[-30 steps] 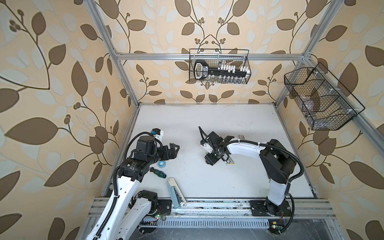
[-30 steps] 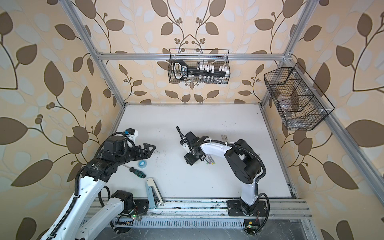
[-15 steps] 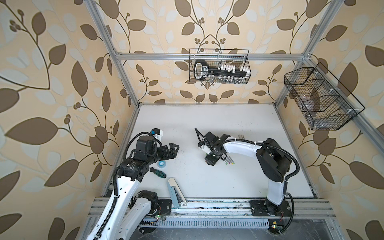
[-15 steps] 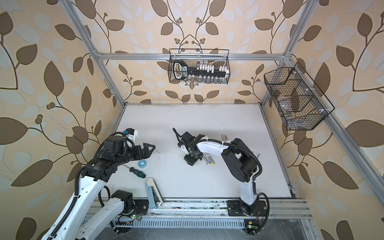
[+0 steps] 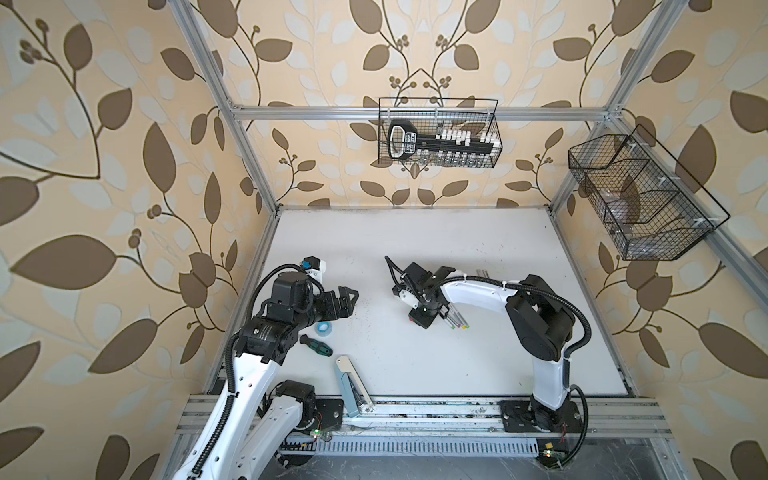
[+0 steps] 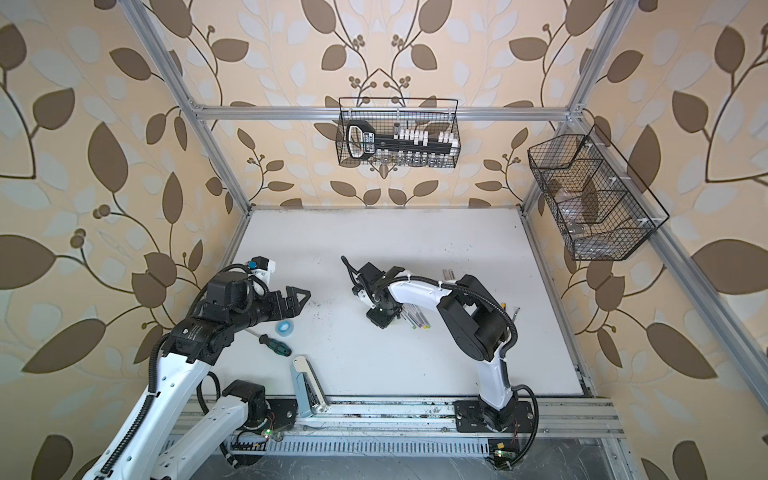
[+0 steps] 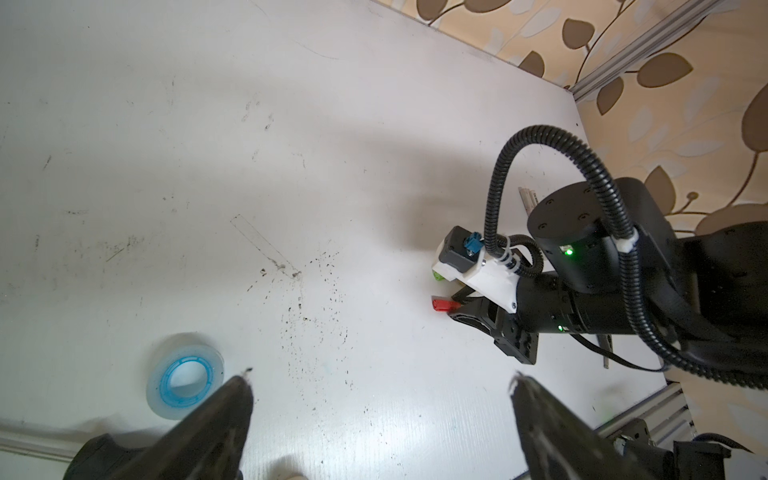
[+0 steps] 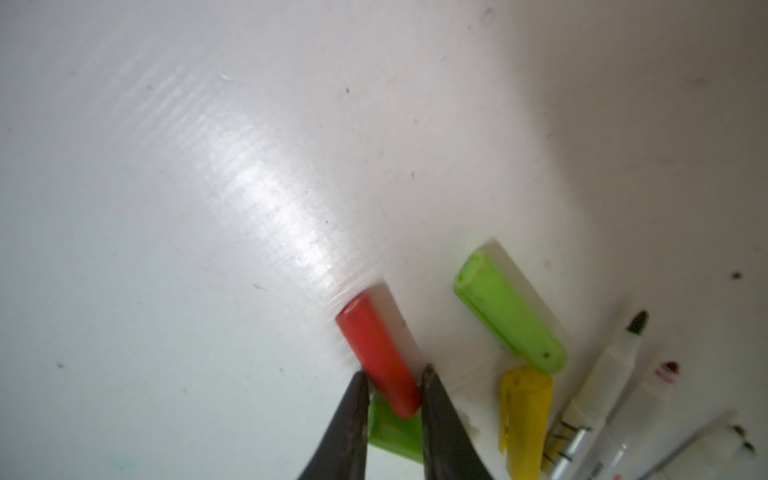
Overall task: Insert the pens into the pen caps
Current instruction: 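Lower the right gripper onto the red cap and close on it, then lift the red cap toward the left gripper while the left gripper approaches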
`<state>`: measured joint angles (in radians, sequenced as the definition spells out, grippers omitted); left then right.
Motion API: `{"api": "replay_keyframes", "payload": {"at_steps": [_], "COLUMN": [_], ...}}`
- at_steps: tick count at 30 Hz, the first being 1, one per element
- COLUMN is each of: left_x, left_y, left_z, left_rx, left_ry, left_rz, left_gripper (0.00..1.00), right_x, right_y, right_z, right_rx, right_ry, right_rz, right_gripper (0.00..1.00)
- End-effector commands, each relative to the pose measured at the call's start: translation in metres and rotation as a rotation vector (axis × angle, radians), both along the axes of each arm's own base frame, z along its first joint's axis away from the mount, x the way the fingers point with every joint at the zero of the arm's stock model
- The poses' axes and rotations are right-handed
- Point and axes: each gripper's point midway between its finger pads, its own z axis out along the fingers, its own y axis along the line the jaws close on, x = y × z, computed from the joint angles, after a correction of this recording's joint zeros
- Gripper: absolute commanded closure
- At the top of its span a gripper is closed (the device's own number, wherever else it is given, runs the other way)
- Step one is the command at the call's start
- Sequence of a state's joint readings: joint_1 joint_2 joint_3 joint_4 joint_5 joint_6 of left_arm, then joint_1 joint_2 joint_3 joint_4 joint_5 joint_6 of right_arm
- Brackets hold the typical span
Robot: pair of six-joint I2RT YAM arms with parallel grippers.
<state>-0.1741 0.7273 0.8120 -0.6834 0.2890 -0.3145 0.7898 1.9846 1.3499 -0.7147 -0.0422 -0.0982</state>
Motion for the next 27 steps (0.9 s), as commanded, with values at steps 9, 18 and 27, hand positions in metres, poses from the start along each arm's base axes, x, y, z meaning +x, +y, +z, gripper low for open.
{"api": "replay_keyframes", "payload": {"at_steps": [9, 18, 27], "left_x": [0.003, -0.009, -0.024], "left_y": [-0.004, -0.031, -0.062], "left_z": [0.017, 0.033, 0.046], "left_rx": [-0.028, -0.149, -0.309], "left_ry": [-0.063, -0.108, -0.112], "left_rz": [-0.029, -0.174, -0.356], "left_gripper": [0.01, 0.02, 0.12], "right_x": [-0.008, -0.021, -0.056], "right_y": [0.047, 0.08, 0.096], "right_z": [0.023, 0.1, 0.175], "right_rx": [0.245, 0.635, 0.894], "right_ry": [0.062, 0.027, 0.014], "right_rz": [-0.026, -0.131, -0.083], "right_gripper": [0.87, 0.88, 0.87]}}
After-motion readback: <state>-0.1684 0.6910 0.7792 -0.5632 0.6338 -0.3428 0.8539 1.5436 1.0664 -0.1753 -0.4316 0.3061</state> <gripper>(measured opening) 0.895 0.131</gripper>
